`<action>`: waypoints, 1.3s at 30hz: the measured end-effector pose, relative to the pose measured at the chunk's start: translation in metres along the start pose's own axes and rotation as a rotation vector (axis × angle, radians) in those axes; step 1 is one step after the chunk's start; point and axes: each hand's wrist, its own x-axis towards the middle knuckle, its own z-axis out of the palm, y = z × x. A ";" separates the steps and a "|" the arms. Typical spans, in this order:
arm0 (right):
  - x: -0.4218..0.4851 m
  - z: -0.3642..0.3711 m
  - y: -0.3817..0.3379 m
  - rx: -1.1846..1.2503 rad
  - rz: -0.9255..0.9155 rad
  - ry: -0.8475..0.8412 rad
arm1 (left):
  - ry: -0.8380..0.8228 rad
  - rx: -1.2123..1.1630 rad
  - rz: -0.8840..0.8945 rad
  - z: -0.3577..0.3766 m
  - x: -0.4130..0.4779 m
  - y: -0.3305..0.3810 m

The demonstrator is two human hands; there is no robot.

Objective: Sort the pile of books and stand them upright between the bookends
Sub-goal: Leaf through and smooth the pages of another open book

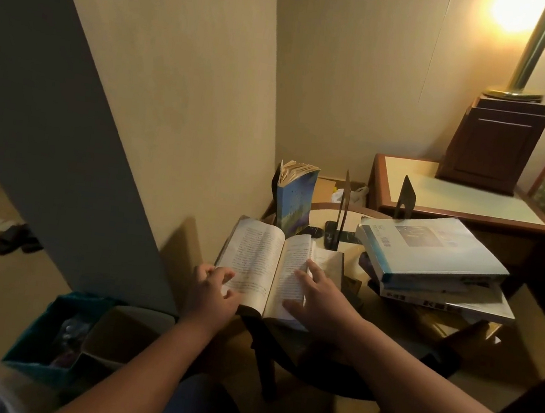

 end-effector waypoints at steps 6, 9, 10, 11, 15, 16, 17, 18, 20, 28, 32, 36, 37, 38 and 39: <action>-0.014 -0.005 0.021 -0.003 0.020 0.000 | -0.027 0.304 0.024 0.007 -0.008 0.024; -0.018 -0.004 0.021 0.011 0.031 0.019 | -0.014 0.519 0.221 0.013 -0.003 0.040; -0.019 -0.003 0.020 0.023 0.036 0.027 | -0.009 0.541 0.336 0.015 0.000 0.042; -0.019 -0.002 0.019 0.036 0.040 0.033 | -0.009 0.566 0.457 0.017 0.002 0.043; -0.017 0.003 0.015 0.072 0.064 0.062 | -0.088 0.618 0.667 0.019 0.010 0.045; -0.017 0.003 0.016 0.084 0.066 0.067 | -0.146 0.609 0.636 0.022 0.011 0.044; -0.017 0.004 0.016 0.100 0.063 0.070 | -0.208 0.568 0.585 0.024 0.011 0.042; -0.017 0.006 0.016 0.123 0.056 0.071 | -0.259 0.487 0.525 0.026 0.011 0.040; -0.015 0.008 0.017 0.204 0.039 0.077 | -0.299 0.267 0.404 0.026 0.013 0.038; -0.015 0.022 0.027 0.351 -0.001 0.122 | -0.351 0.021 0.088 0.019 0.016 0.069; -0.008 0.025 0.029 0.260 0.017 0.092 | -0.400 0.101 0.047 0.019 0.017 0.085; -0.007 0.024 0.028 0.173 0.032 0.059 | -0.344 0.084 0.053 0.014 0.022 0.083; -0.007 0.023 0.028 0.145 0.035 0.053 | -0.329 0.066 0.070 0.012 0.022 0.082; -0.008 0.022 0.026 0.119 0.037 0.045 | -0.310 0.063 0.103 0.009 0.022 0.080; -0.009 0.021 0.025 0.100 0.040 0.039 | -0.290 0.082 0.149 0.006 0.021 0.079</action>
